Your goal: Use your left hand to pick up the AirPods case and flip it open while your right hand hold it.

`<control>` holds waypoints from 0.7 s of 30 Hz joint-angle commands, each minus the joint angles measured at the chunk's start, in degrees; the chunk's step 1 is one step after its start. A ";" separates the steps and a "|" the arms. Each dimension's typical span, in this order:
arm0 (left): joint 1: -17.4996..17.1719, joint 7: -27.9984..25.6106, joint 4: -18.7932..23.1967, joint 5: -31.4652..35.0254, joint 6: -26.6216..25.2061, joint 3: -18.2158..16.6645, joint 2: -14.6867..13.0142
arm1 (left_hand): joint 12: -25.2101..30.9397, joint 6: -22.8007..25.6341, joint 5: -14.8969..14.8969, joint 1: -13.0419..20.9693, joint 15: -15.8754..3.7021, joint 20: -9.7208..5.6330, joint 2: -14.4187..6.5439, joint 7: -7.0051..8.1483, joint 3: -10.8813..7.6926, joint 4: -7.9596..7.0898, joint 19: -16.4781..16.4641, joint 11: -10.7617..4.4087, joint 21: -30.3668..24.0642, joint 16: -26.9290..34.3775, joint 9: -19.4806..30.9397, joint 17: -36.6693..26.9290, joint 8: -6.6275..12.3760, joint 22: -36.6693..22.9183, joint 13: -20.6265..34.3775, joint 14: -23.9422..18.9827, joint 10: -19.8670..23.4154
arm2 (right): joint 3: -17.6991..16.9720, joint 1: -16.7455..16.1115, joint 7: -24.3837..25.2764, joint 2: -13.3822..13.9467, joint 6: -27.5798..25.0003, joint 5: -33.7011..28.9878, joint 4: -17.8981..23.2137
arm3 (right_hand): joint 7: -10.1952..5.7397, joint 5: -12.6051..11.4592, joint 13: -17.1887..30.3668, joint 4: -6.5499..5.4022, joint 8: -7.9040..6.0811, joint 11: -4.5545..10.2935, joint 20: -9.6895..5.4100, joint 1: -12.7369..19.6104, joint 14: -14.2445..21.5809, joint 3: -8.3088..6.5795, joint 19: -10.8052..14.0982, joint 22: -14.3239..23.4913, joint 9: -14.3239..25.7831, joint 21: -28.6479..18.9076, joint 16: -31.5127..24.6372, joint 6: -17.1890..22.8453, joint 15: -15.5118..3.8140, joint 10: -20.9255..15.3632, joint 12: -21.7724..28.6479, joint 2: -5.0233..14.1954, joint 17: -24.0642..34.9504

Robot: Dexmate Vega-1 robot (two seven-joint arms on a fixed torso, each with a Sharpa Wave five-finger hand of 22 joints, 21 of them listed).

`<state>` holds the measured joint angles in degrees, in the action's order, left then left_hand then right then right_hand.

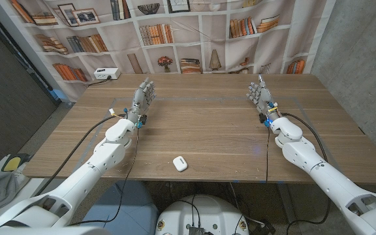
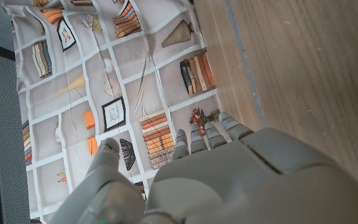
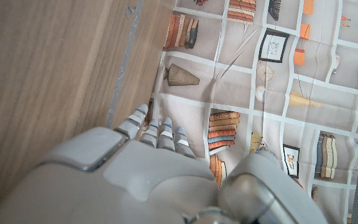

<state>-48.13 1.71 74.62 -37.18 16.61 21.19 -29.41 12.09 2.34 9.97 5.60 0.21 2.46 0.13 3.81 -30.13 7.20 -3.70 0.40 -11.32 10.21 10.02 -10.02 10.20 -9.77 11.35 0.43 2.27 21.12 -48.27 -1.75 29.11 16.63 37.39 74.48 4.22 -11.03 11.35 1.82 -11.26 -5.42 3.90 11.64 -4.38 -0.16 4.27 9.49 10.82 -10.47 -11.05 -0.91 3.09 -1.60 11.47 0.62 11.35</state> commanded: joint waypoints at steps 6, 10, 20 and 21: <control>-0.33 0.21 0.26 -0.04 0.42 -0.23 -0.24 | 0.35 0.07 0.23 0.45 0.14 -0.07 -0.04 0.59 -0.35 0.11 -0.52 0.14 -0.17 0.36 0.31 -0.24 0.43 -0.24 0.12 0.23 0.40 | -0.10 -0.52 0.40 0.16 -0.06 0.12 0.94 | 0.19 -0.35 0.06 0.49 -0.20 -0.50 0.32 0.49 -0.41 -0.02 0.01 0.27 0.07 -0.29 -0.39 0.16 -0.13 -0.09 0.34 0.01 0.15; -1.00 0.49 0.92 0.01 2.06 -0.56 -0.22 | 0.38 0.08 0.24 0.45 0.10 -0.07 -0.07 0.64 -0.34 0.12 -0.51 0.11 -0.14 0.36 0.31 -0.24 0.45 -0.24 0.12 0.25 0.47 | 0.01 -0.74 0.59 0.34 -0.21 -0.10 1.52 | 0.19 -0.35 0.06 0.51 -0.20 -0.52 0.33 0.49 -0.41 -0.02 0.01 0.27 0.07 -0.29 -0.39 0.17 -0.11 -0.15 0.36 0.03 0.14; -1.84 1.00 1.90 0.02 2.57 -1.05 -1.31 | 0.41 0.25 0.25 0.53 0.05 -0.28 -0.21 0.59 -0.36 0.16 -0.51 0.05 -0.09 0.36 0.31 -0.24 0.52 -0.24 0.12 0.28 0.56 | 0.02 -1.82 1.96 1.28 -1.45 -0.59 4.37 | -0.05 -0.36 0.06 0.58 -0.21 -0.34 0.36 0.50 -0.56 -0.02 0.01 0.27 0.07 -0.31 -0.34 0.30 -0.23 0.00 0.29 0.06 0.13; -1.92 1.02 1.96 -0.02 2.60 -1.10 -1.36 | 0.41 0.28 0.25 0.53 0.04 -0.29 -0.22 0.56 -0.36 0.17 -0.51 0.06 -0.08 0.36 0.31 -0.24 0.53 -0.24 0.12 0.28 0.57 | 0.05 -1.92 2.15 1.50 -1.76 -0.72 4.75 | -0.04 -0.36 0.06 0.58 -0.19 -0.38 0.38 0.50 -0.56 -0.02 0.01 0.27 0.07 -0.31 -0.35 0.26 -0.22 -0.02 0.29 0.06 0.13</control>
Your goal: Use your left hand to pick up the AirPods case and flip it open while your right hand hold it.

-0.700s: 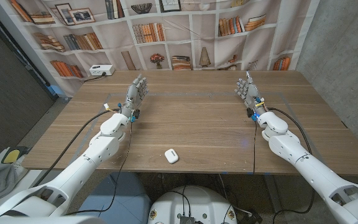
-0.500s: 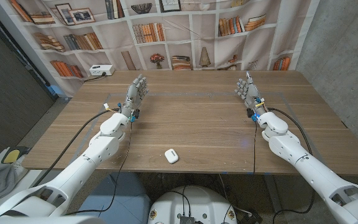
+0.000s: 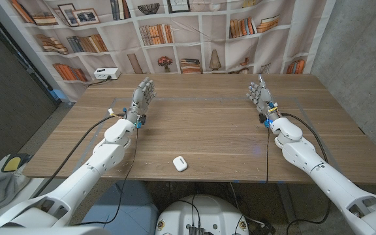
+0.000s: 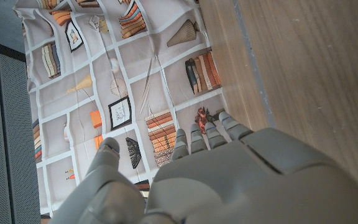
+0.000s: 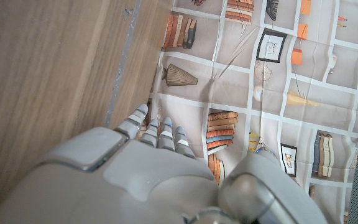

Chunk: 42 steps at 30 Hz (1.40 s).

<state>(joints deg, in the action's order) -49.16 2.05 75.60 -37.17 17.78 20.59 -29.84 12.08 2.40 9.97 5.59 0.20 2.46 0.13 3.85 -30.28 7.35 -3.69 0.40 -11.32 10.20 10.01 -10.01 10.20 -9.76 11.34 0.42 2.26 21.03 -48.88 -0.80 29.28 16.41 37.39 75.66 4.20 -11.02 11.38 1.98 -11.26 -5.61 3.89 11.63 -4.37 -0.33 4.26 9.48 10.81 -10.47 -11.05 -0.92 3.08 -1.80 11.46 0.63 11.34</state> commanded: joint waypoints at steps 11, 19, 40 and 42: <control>-1.22 -1.80 3.29 1.67 0.47 -0.21 -1.40 | 0.52 0.47 0.24 0.60 -0.07 -0.35 -0.28 0.39 -0.18 0.08 -0.38 -0.05 0.03 0.21 0.32 -0.24 0.61 -0.25 0.12 0.77 0.86 | -0.29 -1.81 1.10 1.87 -1.85 -0.22 4.48 | -0.01 -0.36 0.03 0.49 -0.14 -0.16 0.32 0.52 -0.80 0.14 -0.17 0.28 0.08 -0.26 -0.28 0.20 -0.23 0.44 0.18 0.11 0.13; -2.27 -3.77 5.29 2.55 -0.14 0.08 -1.34 | 0.55 0.59 0.23 0.63 -0.07 -0.34 -0.32 0.36 -0.14 0.13 -0.33 -0.10 0.08 0.22 0.31 -0.23 0.64 -0.25 0.12 0.84 1.00 | -0.40 -1.59 -0.09 2.43 -1.79 0.04 4.35 | -0.04 -0.36 0.03 0.56 -0.05 -0.24 0.04 0.54 -1.89 0.14 -0.96 0.29 0.07 -0.01 0.08 0.01 -0.45 0.66 0.11 0.16 0.12; 0.26 -2.42 0.76 6.16 2.76 1.85 -0.73 | 0.56 0.58 0.23 1.33 -0.08 -0.35 -1.39 -1.03 -0.59 0.31 -0.21 -0.07 0.19 0.23 0.28 -0.17 0.56 -0.26 0.11 1.02 1.20 | 0.38 1.36 -2.99 1.79 0.58 -1.21 -0.94 | -0.78 -0.34 -0.01 0.95 0.33 0.05 -0.34 0.85 -4.48 -0.02 -2.79 0.31 0.07 0.20 0.44 -1.25 -0.80 4.21 -0.73 0.47 0.13; 0.53 -2.00 -0.35 5.72 3.39 1.92 0.02 | 0.55 0.55 0.21 1.37 -0.11 -0.36 -1.41 -0.81 -0.59 0.35 -0.18 -0.02 0.20 0.21 0.28 -0.16 0.54 -0.26 0.10 1.08 1.18 | 0.59 1.31 -2.28 1.98 0.66 -2.09 -0.57 | -0.96 -0.35 -0.02 1.01 0.29 0.12 -0.31 0.96 -4.50 -0.09 -2.84 0.31 0.07 0.17 0.40 -1.19 -1.14 4.23 -0.68 0.56 0.12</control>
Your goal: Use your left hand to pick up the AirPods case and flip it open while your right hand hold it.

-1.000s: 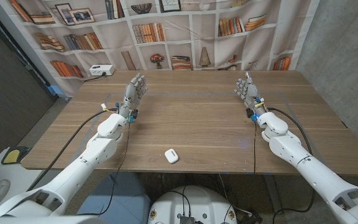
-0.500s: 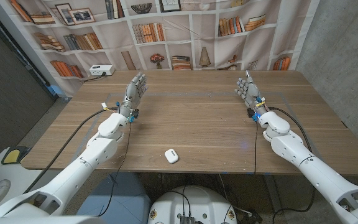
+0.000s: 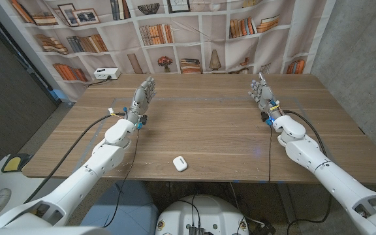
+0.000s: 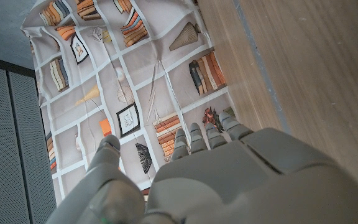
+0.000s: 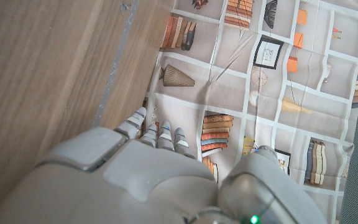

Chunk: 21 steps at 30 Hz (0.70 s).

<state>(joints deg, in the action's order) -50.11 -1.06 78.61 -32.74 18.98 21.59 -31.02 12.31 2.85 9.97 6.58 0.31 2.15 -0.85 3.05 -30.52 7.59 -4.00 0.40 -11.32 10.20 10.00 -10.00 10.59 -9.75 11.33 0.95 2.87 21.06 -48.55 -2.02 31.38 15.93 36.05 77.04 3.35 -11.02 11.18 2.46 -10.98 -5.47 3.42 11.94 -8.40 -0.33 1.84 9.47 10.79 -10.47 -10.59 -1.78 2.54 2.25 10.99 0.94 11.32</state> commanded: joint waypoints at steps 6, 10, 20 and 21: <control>1.55 -0.47 -2.08 4.04 1.09 1.67 -0.11 | 0.32 0.24 0.18 0.49 -0.40 -0.17 -0.44 0.24 -0.36 0.19 0.13 -0.02 0.22 0.20 0.28 -0.17 0.19 -0.27 0.11 0.63 0.60 | 0.85 -0.03 0.61 0.35 0.58 -1.86 0.49 | -0.29 -0.36 0.16 0.67 -0.06 0.10 0.07 0.88 -0.58 -0.22 -0.48 0.32 0.08 0.10 -0.11 -0.23 -0.91 0.07 -0.07 0.41 0.12; 1.09 -0.85 -2.44 4.58 2.44 1.87 0.40 | 0.40 0.51 0.15 0.60 -0.75 -0.36 -0.44 0.33 -0.35 0.27 -0.04 -0.11 0.15 0.30 0.28 -0.16 0.28 -0.26 0.11 0.39 0.84 | 1.03 -0.78 1.04 1.10 -0.06 -2.38 2.11 | -0.41 -0.36 0.16 0.75 -0.07 0.18 -0.01 1.00 -0.55 -0.27 -0.50 0.32 0.08 0.06 -0.17 -0.23 -1.00 0.04 -0.01 0.47 0.11; -0.88 -4.72 -0.03 7.68 2.13 1.53 -0.99 | 0.57 1.07 0.11 0.89 -1.11 -1.04 -0.37 0.38 -0.32 0.50 -0.29 -0.35 0.11 0.32 0.26 -0.14 0.40 -0.25 0.11 0.31 1.38 | 1.01 -1.17 0.78 1.60 0.37 -2.76 2.49 | -0.54 -0.34 0.14 0.98 -0.09 0.24 -0.10 1.31 -0.66 -0.41 -0.53 0.31 0.07 -0.03 -0.24 -0.26 -1.03 0.19 0.05 0.59 0.07; -1.40 -7.06 0.89 9.17 2.08 1.44 -0.82 | 0.74 1.54 0.10 0.96 -1.34 -1.25 -0.29 0.34 -0.27 0.57 -0.24 -0.43 0.14 0.24 0.26 -0.13 0.54 -0.24 0.11 0.52 1.85 | 0.95 -1.32 1.00 1.69 0.40 -2.88 2.58 | -0.56 -0.34 0.14 1.00 -0.09 0.20 -0.11 1.34 -0.68 -0.42 -0.54 0.31 0.07 -0.03 -0.25 -0.27 -1.04 0.23 0.05 0.59 0.07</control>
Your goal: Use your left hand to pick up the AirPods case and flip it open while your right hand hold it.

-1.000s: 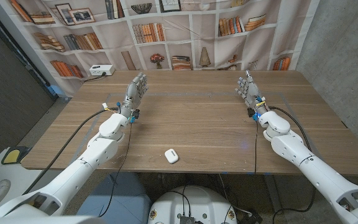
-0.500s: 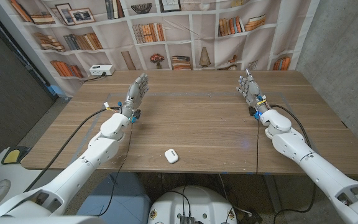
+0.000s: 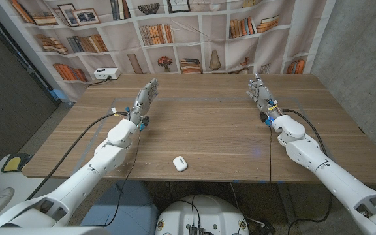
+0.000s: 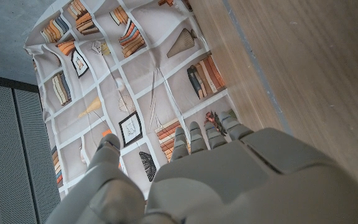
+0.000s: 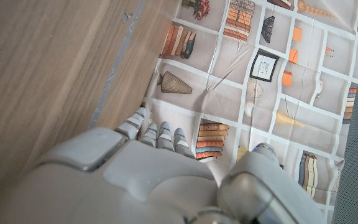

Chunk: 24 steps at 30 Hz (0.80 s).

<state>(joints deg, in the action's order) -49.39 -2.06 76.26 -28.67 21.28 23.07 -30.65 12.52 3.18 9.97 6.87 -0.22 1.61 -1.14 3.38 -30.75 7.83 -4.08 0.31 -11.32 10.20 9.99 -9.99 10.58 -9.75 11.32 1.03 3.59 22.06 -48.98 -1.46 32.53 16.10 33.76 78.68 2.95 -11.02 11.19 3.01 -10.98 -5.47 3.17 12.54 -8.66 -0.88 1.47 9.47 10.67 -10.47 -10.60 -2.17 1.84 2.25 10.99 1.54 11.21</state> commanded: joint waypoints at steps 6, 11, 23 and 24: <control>-1.82 -5.71 4.72 6.26 -0.94 0.37 -2.01 | 0.72 1.42 0.10 0.76 -1.28 -1.24 0.17 0.14 0.08 0.45 -0.42 -0.65 0.08 0.29 0.26 -0.13 0.51 -0.24 0.11 0.34 1.78 | -0.31 -0.96 0.52 0.18 0.94 -0.36 0.68 | -0.15 -0.32 0.13 0.56 -0.10 0.07 0.11 0.86 -0.47 0.09 -0.24 0.31 0.20 -0.05 -0.27 0.11 -0.36 0.25 0.09 0.00 0.16; -1.47 -4.90 5.10 7.15 -0.78 1.02 -2.29 | 0.77 1.25 0.09 0.87 -1.42 -1.41 0.27 0.22 0.12 0.55 -0.49 -0.73 0.08 0.29 0.26 -0.13 0.40 -0.23 0.11 0.34 1.97 | -0.27 -0.97 0.69 0.48 0.38 -0.50 1.16 | -0.13 -0.30 0.13 0.65 -0.13 0.17 0.16 0.97 -0.40 0.06 -0.24 0.31 0.20 -0.08 -0.34 0.16 -0.35 0.17 0.17 0.01 0.15; -1.93 -5.76 9.27 9.67 -2.68 1.46 -3.75 | 1.02 1.54 0.09 1.56 -1.80 -1.71 0.37 0.31 0.04 0.95 -1.04 -1.04 -0.02 0.43 0.26 -0.09 0.45 -0.18 0.10 -0.14 2.89 | -0.30 -0.87 0.48 1.02 -0.16 -0.57 1.68 | 0.06 -0.26 0.12 0.85 -0.11 0.09 0.63 1.17 -1.12 -0.02 -0.94 0.31 0.20 0.07 -0.18 0.04 -0.12 0.26 0.24 0.05 0.13; -2.02 -5.96 9.65 10.09 -2.80 1.44 -4.00 | 1.02 1.55 0.09 1.61 -1.79 -1.79 0.37 0.21 0.03 0.98 -1.09 -1.04 -0.03 0.43 0.26 -0.09 0.45 -0.18 0.10 -0.16 2.91 | -0.33 -0.91 0.47 1.02 -0.24 -0.47 1.75 | 0.07 -0.26 0.12 0.86 -0.11 0.11 0.61 1.18 -1.16 -0.02 -0.96 0.31 0.20 0.07 -0.17 0.04 -0.08 0.25 0.25 0.06 0.13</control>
<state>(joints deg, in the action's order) -51.00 -7.14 82.70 -21.13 19.70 24.19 -33.29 13.19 4.30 9.97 7.71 -1.55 0.18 -0.76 3.69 -30.51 8.40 -4.71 -0.61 -11.32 10.20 9.99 -9.99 10.86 -9.75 11.32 1.13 5.96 21.83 -49.81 -1.37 33.15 16.42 33.54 79.70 2.96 -11.02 11.18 3.41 -10.99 -5.47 3.69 12.99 -9.19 -0.96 0.96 9.46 10.81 -10.47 -10.60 -2.17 1.75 2.24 10.99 1.53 11.19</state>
